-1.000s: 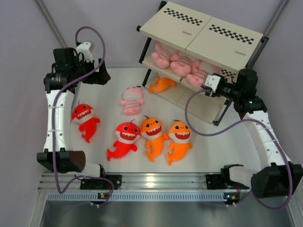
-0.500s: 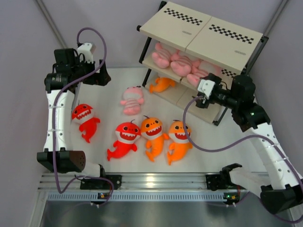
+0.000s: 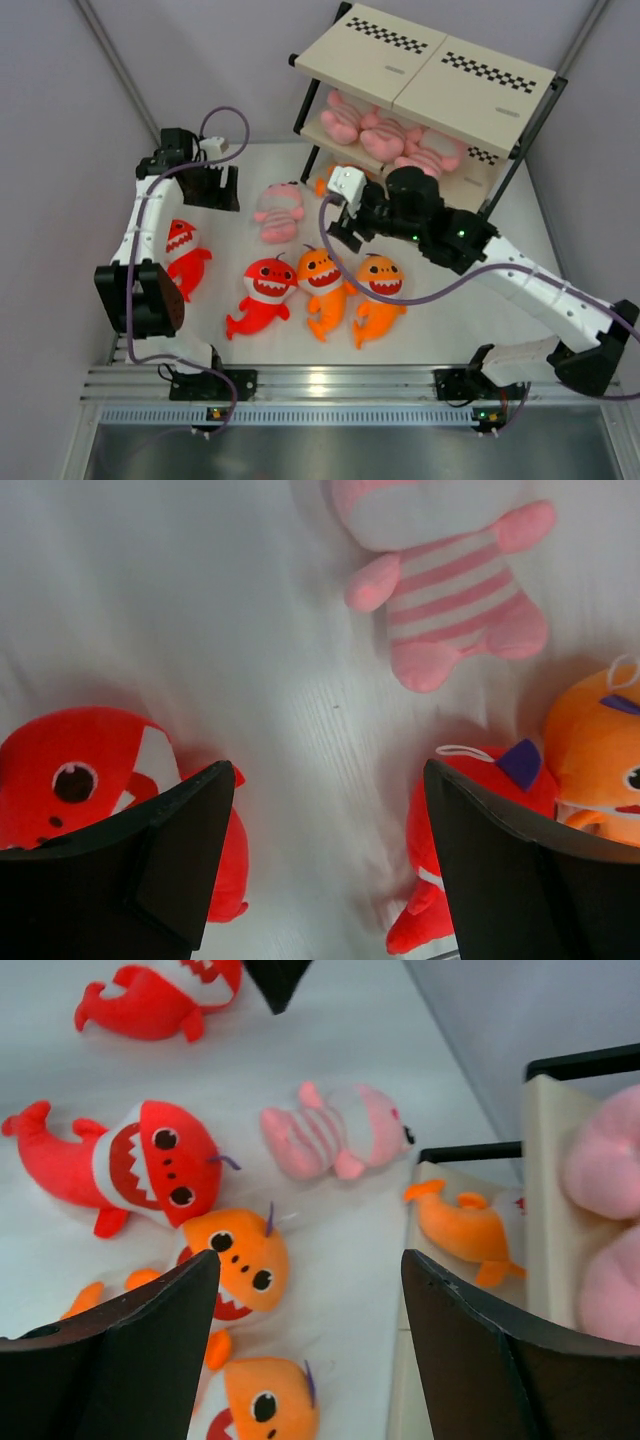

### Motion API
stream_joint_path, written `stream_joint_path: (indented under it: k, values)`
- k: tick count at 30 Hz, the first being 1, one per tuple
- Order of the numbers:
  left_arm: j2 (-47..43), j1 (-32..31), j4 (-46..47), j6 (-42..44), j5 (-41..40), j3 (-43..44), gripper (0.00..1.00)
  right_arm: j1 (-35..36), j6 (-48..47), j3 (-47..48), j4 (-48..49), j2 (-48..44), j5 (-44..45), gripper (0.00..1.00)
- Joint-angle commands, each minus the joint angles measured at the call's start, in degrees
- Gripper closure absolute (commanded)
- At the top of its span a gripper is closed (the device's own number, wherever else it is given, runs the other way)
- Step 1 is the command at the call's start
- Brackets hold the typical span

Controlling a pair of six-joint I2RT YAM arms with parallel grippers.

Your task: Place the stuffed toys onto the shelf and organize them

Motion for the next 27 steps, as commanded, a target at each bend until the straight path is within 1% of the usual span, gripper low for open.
stream_joint_path:
  k: [1, 4, 7, 9, 10, 13, 17, 19, 20, 21, 22, 23, 24, 25, 27]
  values:
    - [6.49, -1.31, 3.56, 1.81, -1.68, -0.46, 0.18, 3.74, 3.62, 0.88, 0.87, 4.54, 3.23, 0.26]
    - [11.33, -2.89, 8.74, 1.98, -2.12, 2.53, 0.21, 4.45, 4.67, -0.35, 2.11, 6.13, 0.25, 0.26]
    - [15.37, -7.10, 15.51, 3.99, -2.30, 4.99, 0.21, 4.54, 5.12, -2.28, 3.34, 6.14, -2.40, 0.26]
    - [19.33, -9.13, 16.40, 6.97, -0.55, 7.62, 0.18, 4.63, 5.12, -3.87, 3.61, 5.79, -2.49, 0.26]
    - [20.82, -9.83, 16.40, 7.95, 0.94, 8.50, 0.15, 4.71, 5.12, -4.39, 3.52, 5.09, -2.31, 0.26]
    - [24.87, -11.77, 16.58, 11.73, 1.91, 9.21, 0.12, 4.71, 5.90, -6.77, 4.13, 2.99, -1.79, 0.25]
    - [30.58, -11.95, 20.52, 11.30, -4.04, 11.66, 0.09, 4.80, 6.26, -10.98, 6.15, 0.43, -2.40, 0.25]
    - [32.08, -11.86, 20.88, 11.12, -3.45, 12.99, 0.09, 4.72, 6.78, -11.78, 6.33, -0.10, -2.66, 0.25]
    - [32.69, -12.03, 20.80, 11.21, -1.35, 13.43, 0.12, 4.71, 6.96, -12.22, 6.33, -0.19, -2.84, 0.25]
    - [32.79, -12.03, 20.80, 11.30, -0.11, 13.17, 0.19, 4.71, 7.05, -12.48, 6.33, -0.19, -2.84, 0.25]
    - [32.70, -12.30, 20.80, 11.30, 0.95, 12.21, 0.28, 4.71, 7.14, -12.83, 6.33, -0.28, -3.01, 0.25]
    - [32.09, -12.39, 20.80, 11.91, 2.96, 11.42, 0.60, 4.80, 7.14, -13.01, 6.25, -0.28, -3.10, 0.25]
    - [31.48, -12.47, 20.80, 12.00, 3.41, 10.37, 0.88, 4.72, 7.05, -13.01, 6.16, -0.19, -3.10, 0.25]
    - [30.60, -12.65, 20.71, 11.48, 3.42, 9.31, 1.00, 4.71, 6.79, -12.66, 5.64, -0.02, -3.02, 0.25]
    - [26.04, -12.83, 20.71, 10.42, 3.68, 5.10, 1.00, 4.71, 6.09, -11.79, 5.02, 0.77, -3.10, 0.24]
